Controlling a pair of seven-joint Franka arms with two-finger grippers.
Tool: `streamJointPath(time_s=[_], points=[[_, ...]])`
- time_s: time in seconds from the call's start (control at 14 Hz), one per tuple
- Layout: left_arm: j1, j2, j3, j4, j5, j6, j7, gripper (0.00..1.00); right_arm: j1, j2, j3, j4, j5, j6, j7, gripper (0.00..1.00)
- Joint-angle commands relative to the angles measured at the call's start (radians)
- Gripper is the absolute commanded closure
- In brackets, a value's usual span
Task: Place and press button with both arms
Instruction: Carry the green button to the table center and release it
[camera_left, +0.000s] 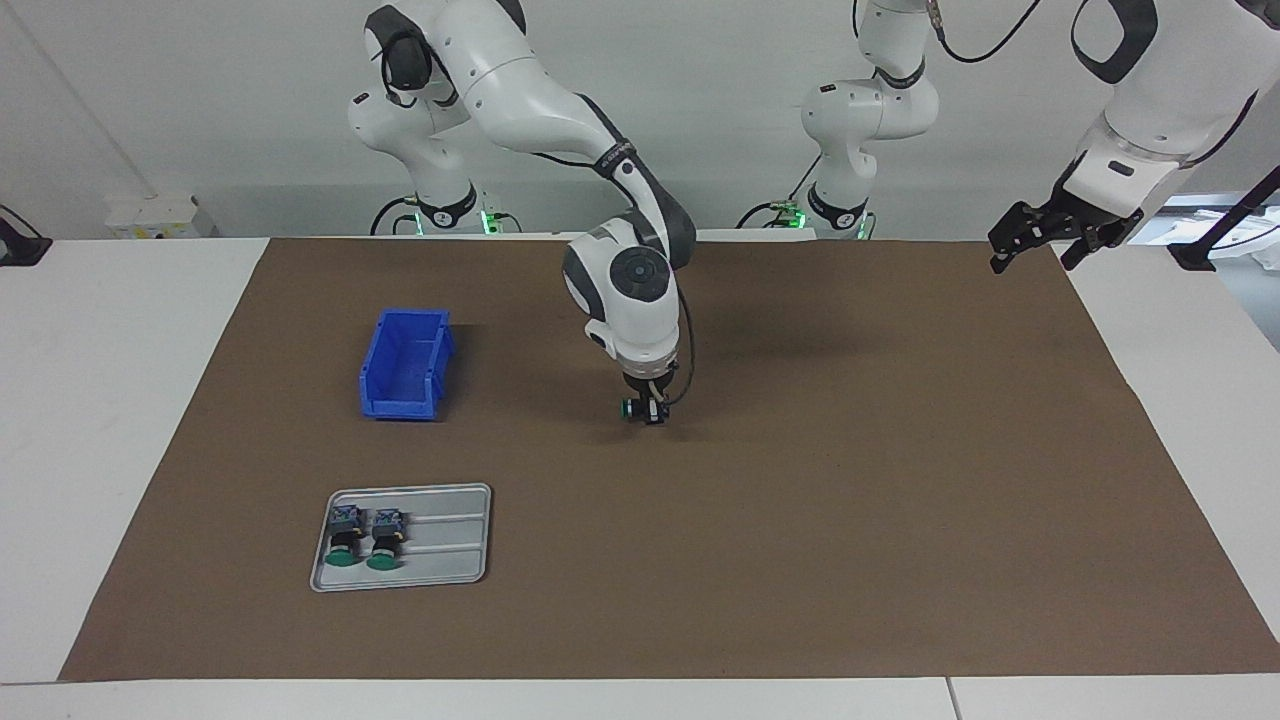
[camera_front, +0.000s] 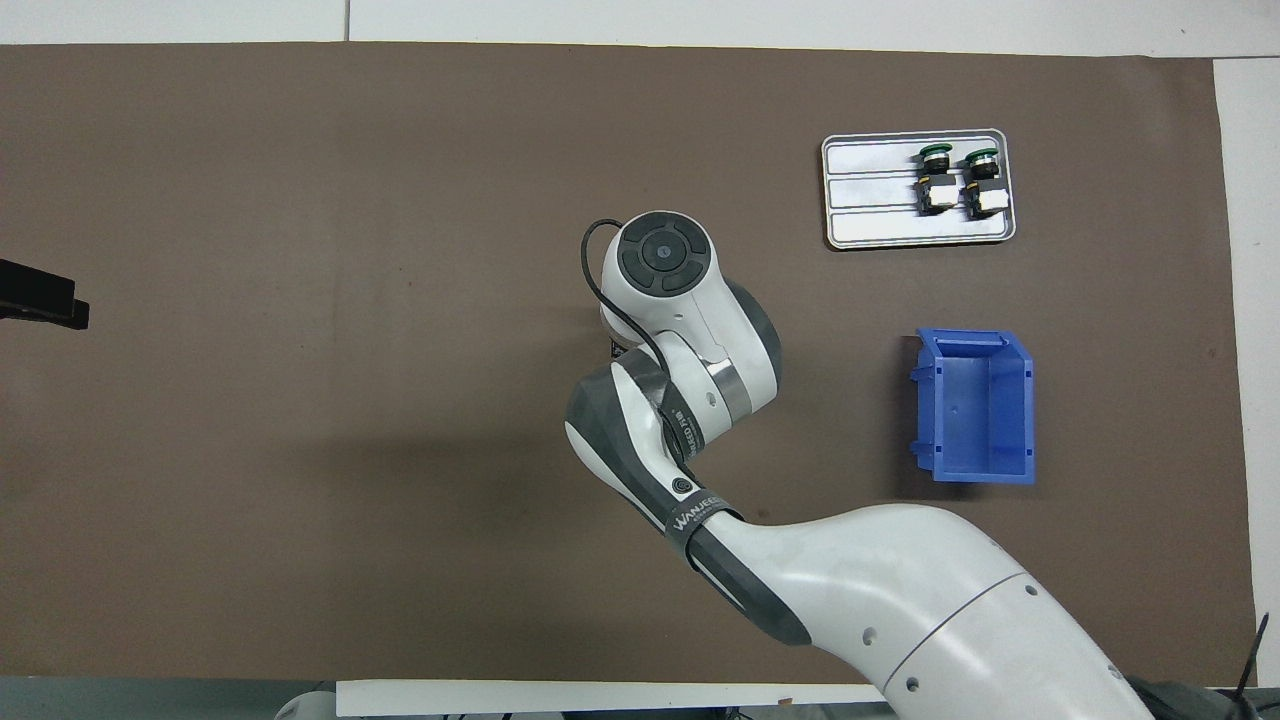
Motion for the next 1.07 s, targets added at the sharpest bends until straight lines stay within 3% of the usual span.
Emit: streamJointPath(time_s=[0.0,0.07,0.21,0.36,0.57,0.71,1.0], points=[[0.002,-0.035,0.002,-0.045,0.002,0.026,-0.018,0.00,-0.004,-0.041,0.004,-0.046,0.017,0.010,0.013,0.54],[0.002,-0.035,0.002,-0.051,0.002,0.027,-0.018,0.00,0.000,-0.041,0.004,-0.042,0.015,0.010,-0.001,0.33],[-0.002,-0.040,0.000,-0.060,0.002,0.026,-0.025,0.00,0.019,-0.040,0.005,0.010,0.011,-0.049,-0.029,0.11],[-0.007,-0.042,-0.001,-0.062,0.002,0.026,-0.064,0.00,0.003,-0.049,0.002,0.076,0.009,-0.133,-0.074,0.02],[-0.008,-0.040,0.000,-0.057,0.002,0.020,-0.068,0.00,-0.070,-0.150,-0.004,0.070,0.000,-0.193,-0.267,0.02],[-0.007,-0.040,0.002,-0.060,0.002,0.026,-0.070,0.00,-0.171,-0.213,-0.004,0.070,0.000,-0.265,-0.578,0.02],[-0.086,-0.002,-0.007,-0.054,0.000,0.021,-0.342,0.00,-0.363,-0.337,-0.007,0.070,-0.003,-0.425,-1.074,0.02]])
